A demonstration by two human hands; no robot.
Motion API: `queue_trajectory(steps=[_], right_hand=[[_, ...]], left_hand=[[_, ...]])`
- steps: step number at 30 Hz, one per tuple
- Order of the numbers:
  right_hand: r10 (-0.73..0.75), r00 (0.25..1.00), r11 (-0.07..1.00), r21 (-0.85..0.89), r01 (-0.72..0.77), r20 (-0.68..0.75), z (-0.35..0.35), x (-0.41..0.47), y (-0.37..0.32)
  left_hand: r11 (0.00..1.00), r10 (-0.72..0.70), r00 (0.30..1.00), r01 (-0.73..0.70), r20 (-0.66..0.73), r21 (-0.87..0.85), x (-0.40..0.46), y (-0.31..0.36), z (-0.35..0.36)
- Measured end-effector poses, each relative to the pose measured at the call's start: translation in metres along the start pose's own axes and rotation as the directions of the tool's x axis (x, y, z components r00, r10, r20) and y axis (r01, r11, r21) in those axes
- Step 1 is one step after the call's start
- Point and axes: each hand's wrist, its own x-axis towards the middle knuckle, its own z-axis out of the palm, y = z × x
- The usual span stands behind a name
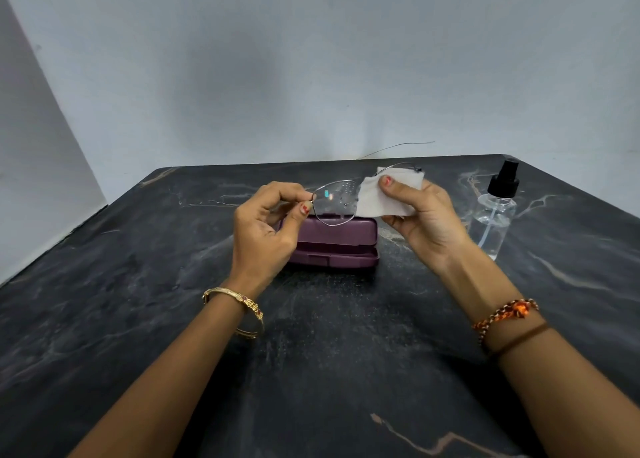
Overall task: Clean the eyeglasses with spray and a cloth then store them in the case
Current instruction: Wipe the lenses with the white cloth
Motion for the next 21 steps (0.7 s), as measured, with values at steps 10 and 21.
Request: queue_trajectory(steps=[10, 21], right_hand=[[0.051, 0.990, 0.998, 0.029, -0.048, -0.131, -0.002, 0.000, -0.004], [0.000, 1.000, 1.000, 0.009, 0.000, 0.014, -0.007, 0.004, -0.003]], left_hand=[[1.000, -0.004, 1.000, 0.004, -0.017, -0.025, 0.004, 0.001, -0.002], [0.999, 0.050, 0.999, -0.050, 0.017, -0.006, -0.003, 0.002, 0.006]])
